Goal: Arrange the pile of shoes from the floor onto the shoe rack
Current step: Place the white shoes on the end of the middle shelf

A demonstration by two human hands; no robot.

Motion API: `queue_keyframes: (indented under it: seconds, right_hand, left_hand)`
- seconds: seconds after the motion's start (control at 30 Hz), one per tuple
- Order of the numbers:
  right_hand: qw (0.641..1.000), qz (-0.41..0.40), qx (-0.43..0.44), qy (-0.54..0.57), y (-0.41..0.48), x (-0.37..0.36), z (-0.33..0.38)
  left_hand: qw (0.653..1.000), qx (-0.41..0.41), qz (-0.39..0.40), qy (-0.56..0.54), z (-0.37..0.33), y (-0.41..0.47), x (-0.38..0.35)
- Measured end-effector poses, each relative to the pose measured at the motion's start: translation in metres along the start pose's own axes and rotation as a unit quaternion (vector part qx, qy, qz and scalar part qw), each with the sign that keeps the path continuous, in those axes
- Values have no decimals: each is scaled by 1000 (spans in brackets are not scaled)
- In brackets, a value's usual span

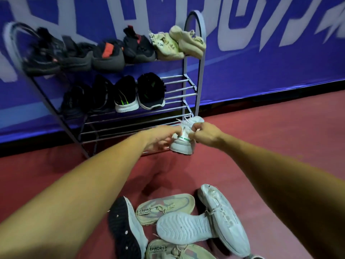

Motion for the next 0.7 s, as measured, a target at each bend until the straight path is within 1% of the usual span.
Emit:
queue_keyframes:
  seconds: [0.1, 0.2, 0.3, 0.43, 0.5, 0.6, 0.63, 0.7]
  right_hand:
    - [998, -46, 19, 46, 1, 27, 23]
    - [992, -90, 42, 83, -1, 43, 27]
    - [988, -98, 61, 105, -1, 44, 26]
    - [980, -109, 74, 149, 3, 44, 33]
    - [975, -119, 63, 177, 7, 44, 37]
    - [968, -148, 15, 200, 15, 44, 46]
    - [967, -147, -1, 210, 18, 43, 50]
    - [959, -115, -29, 257, 24, 37, 56]
  left_hand:
    - [1000, -13, -2, -25, -25, -8, 11]
    - [997, -27, -7, -70, -33, -10, 12]
    - [995, -52, -4, -85, -36, -6, 14]
    - [991, -90, -45, -85, -50, -5, 27]
    - [987, -117, -64, -85, -58, -8, 34]
    - [980, -125, -99, -122, -65, -7, 41]
    - [977, -121, -112, -135, -65, -6, 42]
    - [973, -116, -127, -151, -64, -2, 43]
Point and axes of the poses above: each hand's wrist, its own y-axis towards the middle knuckle, its own x-axis out of the back of the hand, z = x × y, the point moved 1 cm from there along y, towards the middle knuckle, and after that the axes turned 13 degrees about -z, right-handed, at the moved point
